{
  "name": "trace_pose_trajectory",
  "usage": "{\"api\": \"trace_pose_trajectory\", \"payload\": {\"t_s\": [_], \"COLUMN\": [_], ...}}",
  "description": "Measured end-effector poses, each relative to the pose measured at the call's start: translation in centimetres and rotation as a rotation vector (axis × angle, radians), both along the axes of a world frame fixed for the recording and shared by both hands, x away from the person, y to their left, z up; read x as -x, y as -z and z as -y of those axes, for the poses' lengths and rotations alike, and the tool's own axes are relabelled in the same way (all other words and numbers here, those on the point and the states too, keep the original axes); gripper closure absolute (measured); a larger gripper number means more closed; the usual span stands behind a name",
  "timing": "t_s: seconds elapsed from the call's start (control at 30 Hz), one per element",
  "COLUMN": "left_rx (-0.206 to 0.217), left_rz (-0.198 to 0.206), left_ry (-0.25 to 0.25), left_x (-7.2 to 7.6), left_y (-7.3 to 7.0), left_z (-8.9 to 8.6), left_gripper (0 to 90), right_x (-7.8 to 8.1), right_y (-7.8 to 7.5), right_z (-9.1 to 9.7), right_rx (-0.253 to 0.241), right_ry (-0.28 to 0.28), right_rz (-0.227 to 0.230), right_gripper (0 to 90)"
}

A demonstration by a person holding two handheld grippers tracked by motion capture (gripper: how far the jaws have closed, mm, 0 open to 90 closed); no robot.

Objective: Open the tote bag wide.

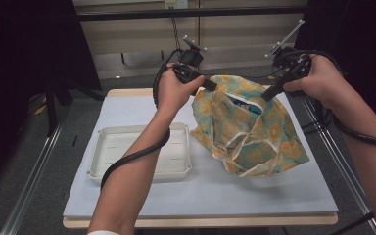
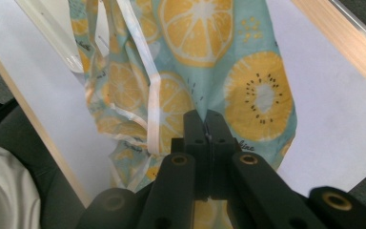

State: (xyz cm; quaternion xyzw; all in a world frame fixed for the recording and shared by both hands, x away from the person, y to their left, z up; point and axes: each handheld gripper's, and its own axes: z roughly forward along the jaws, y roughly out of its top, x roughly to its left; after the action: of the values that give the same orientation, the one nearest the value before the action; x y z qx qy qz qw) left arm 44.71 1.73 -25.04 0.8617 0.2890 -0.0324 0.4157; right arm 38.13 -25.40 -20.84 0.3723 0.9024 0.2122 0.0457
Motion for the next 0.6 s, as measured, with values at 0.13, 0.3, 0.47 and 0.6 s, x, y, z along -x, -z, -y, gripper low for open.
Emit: {"api": "trace_pose_trajectory", "payload": {"t_s": [0.13,0.3,0.47,0.6], "left_rx": [0.017,0.025,0.008,0.001], "left_rz": [-0.006,-0.006,0.015,0.004], "left_ry": [0.007,0.005,-0.012,-0.023], "left_x": [0.0,-0.1,-0.4,-1.0], "left_y": [-0.5,-1.5,-1.7,-1.0], "left_z": [-0.3,-0.9,-1.0,-0.8], "left_gripper": [90.0,90.0,90.0,90.0], "right_x": [0.1,-0.2,-1.1,-1.9], "right_y": [-1.2,-2.2,-2.8,-2.4], "right_z": [0.5,0.8,0.9,0.8], "right_rx": [-0.040,-0.069,-0.087,-0.082], "right_ry": [0.009,0.013,0.026,0.033], "right_rz": [0.012,0.042,0.081,0.098], "right_gripper": [90.0,90.0,90.0,90.0]}}
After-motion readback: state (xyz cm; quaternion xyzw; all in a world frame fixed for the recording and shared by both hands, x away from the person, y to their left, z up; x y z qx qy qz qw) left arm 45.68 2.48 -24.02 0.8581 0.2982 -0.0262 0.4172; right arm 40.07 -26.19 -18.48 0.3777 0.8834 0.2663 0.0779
